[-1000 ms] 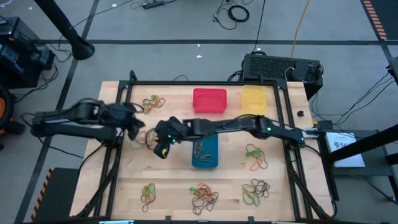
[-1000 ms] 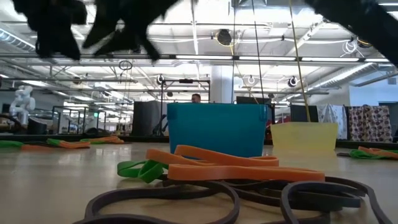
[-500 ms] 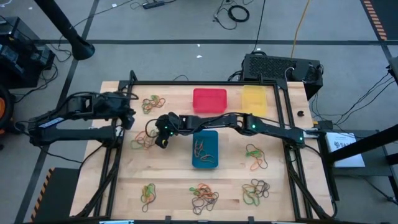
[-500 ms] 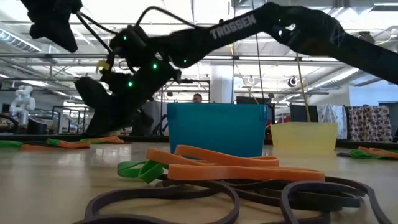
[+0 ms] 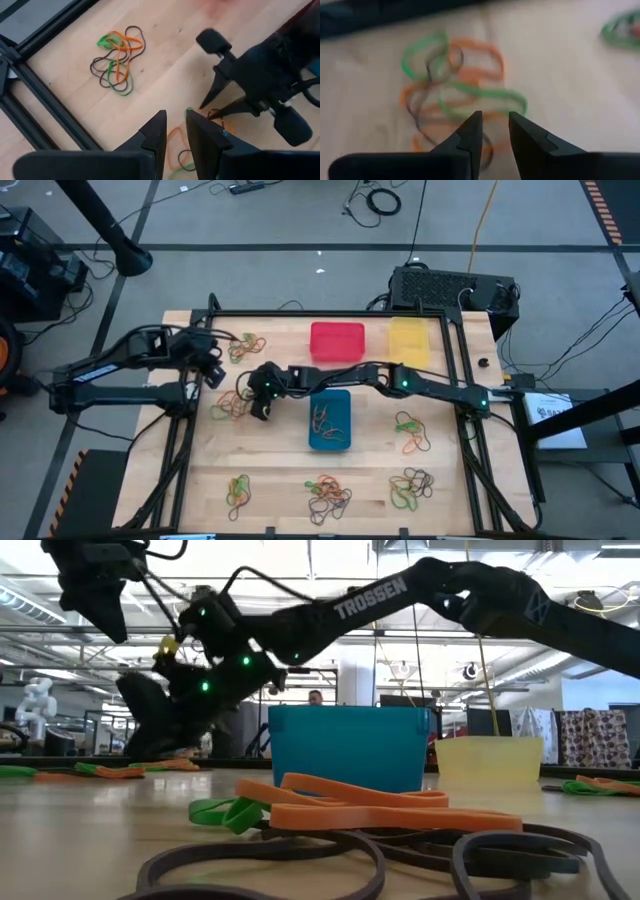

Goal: Sort rubber bands into baskets
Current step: Put the orange rubber band into the blue bin

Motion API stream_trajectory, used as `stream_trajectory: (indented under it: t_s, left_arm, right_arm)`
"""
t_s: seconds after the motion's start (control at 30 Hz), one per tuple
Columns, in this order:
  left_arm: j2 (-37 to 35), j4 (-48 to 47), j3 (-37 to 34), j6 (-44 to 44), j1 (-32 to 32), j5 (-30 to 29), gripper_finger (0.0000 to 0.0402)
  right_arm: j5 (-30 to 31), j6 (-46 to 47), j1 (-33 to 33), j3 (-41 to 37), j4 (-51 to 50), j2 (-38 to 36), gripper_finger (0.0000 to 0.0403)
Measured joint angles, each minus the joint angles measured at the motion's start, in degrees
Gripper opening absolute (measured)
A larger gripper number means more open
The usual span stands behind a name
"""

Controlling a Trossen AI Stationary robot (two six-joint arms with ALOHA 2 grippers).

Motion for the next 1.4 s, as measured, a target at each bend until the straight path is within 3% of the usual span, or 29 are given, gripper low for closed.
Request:
stream_trajectory:
  t_s: [0.3, 0.5, 0.77, 0.97, 1.27, 1.4]
  left_arm:
    - [0.6, -0.3, 0.0, 1.2, 0.2, 0.0, 0.0079]
    - [0.6, -0.4, 0.0, 1.4, 0.2, 0.0, 0.0079]
    - [0.5, -1.9, 0.0, 1.5, 0.2, 0.0, 0.0079]
    - [0.2, -2.6, 0.0, 2.5, 0.1, 0.1, 0.0079]
    - [-1.6, -2.8, -0.1, 2.6, 0.1, 1.4, 0.0079]
    - [-2.2, -1.7, -0.1, 2.6, 0.0, 1.6, 0.0079]
  right_arm:
    - [2.2, 2.2, -0.2, 0.2, -3.7, 1.1, 0.008]
    - [2.1, 2.7, -0.3, 0.1, -3.0, 1.2, 0.0009]
    - [3.8, 5.1, -0.2, 1.0, -3.8, -0.5, 0.0001]
    - [5.1, 5.9, 0.4, 1.1, -7.8, -6.8, 0.0001]
    - [5.0, 8.5, 4.8, 1.2, -32.3, -18.8, 0.0]
    - [9.5, 11.1, 8.6, 1.3, -48.0, -23.3, 0.0]
